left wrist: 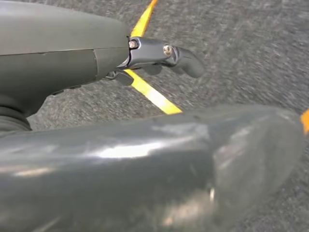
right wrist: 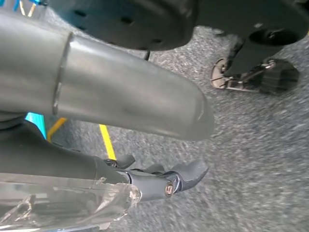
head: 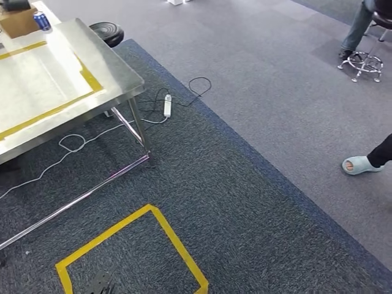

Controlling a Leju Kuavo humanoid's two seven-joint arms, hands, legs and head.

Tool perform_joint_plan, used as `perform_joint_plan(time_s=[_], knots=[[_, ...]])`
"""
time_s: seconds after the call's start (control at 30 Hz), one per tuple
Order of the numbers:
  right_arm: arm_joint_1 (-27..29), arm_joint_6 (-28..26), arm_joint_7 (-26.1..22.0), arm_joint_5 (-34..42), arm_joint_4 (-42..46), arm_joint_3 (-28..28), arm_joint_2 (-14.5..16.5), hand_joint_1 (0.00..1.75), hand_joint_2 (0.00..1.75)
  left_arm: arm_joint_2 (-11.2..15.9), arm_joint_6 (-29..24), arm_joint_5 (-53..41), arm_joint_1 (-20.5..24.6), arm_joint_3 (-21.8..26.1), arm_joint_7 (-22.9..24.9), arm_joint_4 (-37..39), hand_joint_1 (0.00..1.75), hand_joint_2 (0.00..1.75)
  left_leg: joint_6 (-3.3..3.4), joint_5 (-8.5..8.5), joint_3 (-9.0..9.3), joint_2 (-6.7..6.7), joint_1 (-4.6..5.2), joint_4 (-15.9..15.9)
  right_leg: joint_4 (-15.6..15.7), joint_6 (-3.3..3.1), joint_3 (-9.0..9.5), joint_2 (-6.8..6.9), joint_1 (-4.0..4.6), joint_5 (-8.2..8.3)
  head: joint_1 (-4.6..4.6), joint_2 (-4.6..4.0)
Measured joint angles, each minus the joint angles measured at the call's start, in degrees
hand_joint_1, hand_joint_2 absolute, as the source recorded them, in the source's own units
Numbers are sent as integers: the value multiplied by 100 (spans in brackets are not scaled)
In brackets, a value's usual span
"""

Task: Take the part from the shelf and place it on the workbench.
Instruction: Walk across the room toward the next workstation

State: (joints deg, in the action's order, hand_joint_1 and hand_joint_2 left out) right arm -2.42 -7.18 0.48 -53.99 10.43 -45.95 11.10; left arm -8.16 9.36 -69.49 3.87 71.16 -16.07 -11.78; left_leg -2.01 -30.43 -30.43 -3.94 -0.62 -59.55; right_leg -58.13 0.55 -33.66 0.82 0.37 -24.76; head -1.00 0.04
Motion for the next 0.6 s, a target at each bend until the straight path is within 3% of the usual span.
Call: perform_joint_plan(time_s=[0.03, 0.1, 0.13, 0.17, 0.23, 0.3, 0.37, 0.4, 0.43, 0.5, 0.57, 0.6], knots=[[-5, 3, 2, -1, 0, -3, 0, 0, 0, 1, 5, 1, -2, 22, -2, 0, 0, 0, -10, -173, -138, 167, -8, -296, 12, -19, -4, -68, -12, 14, 16, 0], [-16, 11, 3, -2, 0, -9, 1, 0, 0, -2, 6, 3, -26, 60, -3, 0, 0, 0, -19, -493, -511, 317, -7, -1035, 12, -39, -14, -226, -15, 22, 31, 0], [-11, 14, 3, -2, 0, -13, 1, 0, 0, -3, 6, 3, -36, 72, -2, 0, 0, 0, -21, -532, -648, 341, -6, -1272, 11, -40, -14, -316, -15, 22, 36, 0], [-2, 14, 3, -2, 0, -17, 1, 0, 0, -3, 8, 9, -40, 81, 0, 0, 0, 0, -20, -455, -701, 355, -7, -1314, 10, -38, -11, -406, -16, 23, 35, 0], [8, 14, 2, -5, 0, -22, 0, 0, 0, -2, 45, 63, -34, 101, 13, 0, 0, 0, -18, -30, -510, 433, -20, -799, 1, -18, 0, -586, -29, 27, 36, 0], [-1, 15, -8, -11, 0, -25, 0, 0, 0, -8, 133, 196, -21, 157, 19, 1, 0, 0, -19, 290, -215, 737, -65, -105, -40, 34, -28, -753, -32, 23, 39, 0], [0, 16, -24, -13, 0, -31, 0, 0, 0, -18, 218, 342, -14, 248, -15, 2, 0, 0, 12, 325, -107, 923, -79, 172, -61, 104, -93, -894, -43, 35, 46, 0], [10, 15, -28, -13, 0, -36, 0, 0, 0, -22, 240, 389, -12, 290, -39, 2, 0, 0, 49, 322, -102, 876, -71, 192, -55, 139, -127, -961, -58, 49, 48, 0], [31, 15, -33, -13, 0, -43, -2, 0, 0, -28, 251, 419, -7, 323, -60, 2, 0, 0, 89, 330, -99, 802, -66, 198, -50, 171, -147, -968, -70, 56, 52, 0], [53, 14, -38, -13, -1, -64, -5, 0, 0, -25, 251, 439, 4, 370, -85, 1, 0, 0, 173, 342, -86, 654, -72, 212, -267, 225, -269, -670, -55, -82, 10, 0], [29, 14, -49, -13, -1, -78, -7, 0, 0, -8, 251, 443, -8, 408, -95, 0, 0, 0, 223, 331, -75, 476, -57, 216, -957, 264, -600, -255, -42, -453, -34, 0], [14, 14, -55, -13, 0, -79, -7, 0, 0, -4, 251, 440, -19, 427, -96, 0, 0, 0, 233, 322, -70, 378, -45, 215, -1359, 279, -798, -167, -50, -633, -38, 0]])
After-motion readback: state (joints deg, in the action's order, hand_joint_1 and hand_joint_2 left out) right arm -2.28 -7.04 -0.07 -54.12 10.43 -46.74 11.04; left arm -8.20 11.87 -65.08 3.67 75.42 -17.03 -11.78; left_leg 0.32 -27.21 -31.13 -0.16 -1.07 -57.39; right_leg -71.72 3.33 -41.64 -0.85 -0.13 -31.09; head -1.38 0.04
